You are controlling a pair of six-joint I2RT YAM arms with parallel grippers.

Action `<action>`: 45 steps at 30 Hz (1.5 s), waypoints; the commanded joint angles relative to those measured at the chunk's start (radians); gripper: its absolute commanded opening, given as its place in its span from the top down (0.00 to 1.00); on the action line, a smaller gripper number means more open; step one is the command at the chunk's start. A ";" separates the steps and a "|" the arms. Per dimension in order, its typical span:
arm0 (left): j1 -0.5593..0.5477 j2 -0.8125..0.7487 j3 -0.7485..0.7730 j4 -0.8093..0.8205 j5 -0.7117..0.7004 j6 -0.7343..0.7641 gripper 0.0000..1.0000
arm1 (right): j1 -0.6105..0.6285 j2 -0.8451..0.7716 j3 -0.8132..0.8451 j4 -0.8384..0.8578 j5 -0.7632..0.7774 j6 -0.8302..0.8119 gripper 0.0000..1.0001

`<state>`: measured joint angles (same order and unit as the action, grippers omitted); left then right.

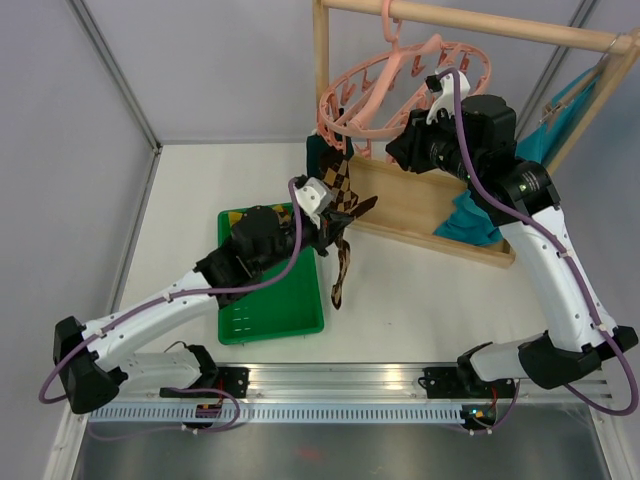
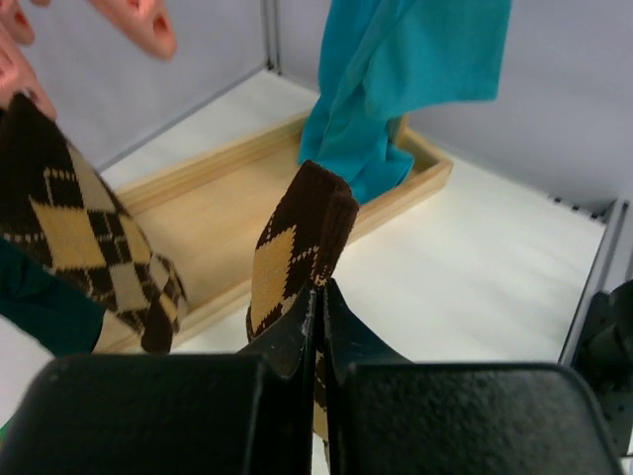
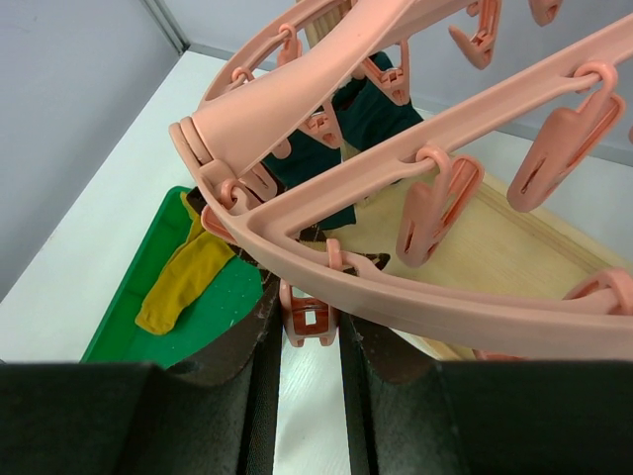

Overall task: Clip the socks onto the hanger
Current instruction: Pick up the sock from the bin, then clamp the sock onto the hanger.

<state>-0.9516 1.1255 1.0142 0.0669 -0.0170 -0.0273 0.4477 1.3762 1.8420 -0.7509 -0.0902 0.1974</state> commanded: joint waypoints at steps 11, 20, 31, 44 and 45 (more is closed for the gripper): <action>0.080 0.142 0.067 0.347 0.100 -0.175 0.98 | -0.004 0.021 0.065 0.027 -0.005 0.049 1.00; 0.077 0.157 0.003 0.510 -0.029 -0.198 0.98 | -0.004 0.032 0.074 0.025 0.056 0.096 1.00; 0.074 0.186 0.014 0.536 -0.020 -0.215 0.98 | -0.004 0.035 0.066 0.035 0.073 0.119 1.00; 0.074 0.201 0.034 0.539 0.002 -0.220 0.98 | -0.004 0.043 0.066 0.035 0.073 0.125 1.00; 0.074 0.203 0.035 0.542 0.002 -0.220 0.98 | -0.004 0.043 0.066 0.033 0.072 0.125 1.00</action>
<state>-0.8749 1.3178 1.0252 0.5354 -0.0246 -0.2134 0.4477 1.4067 1.8763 -0.7860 -0.0357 0.2958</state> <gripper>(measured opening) 0.030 0.319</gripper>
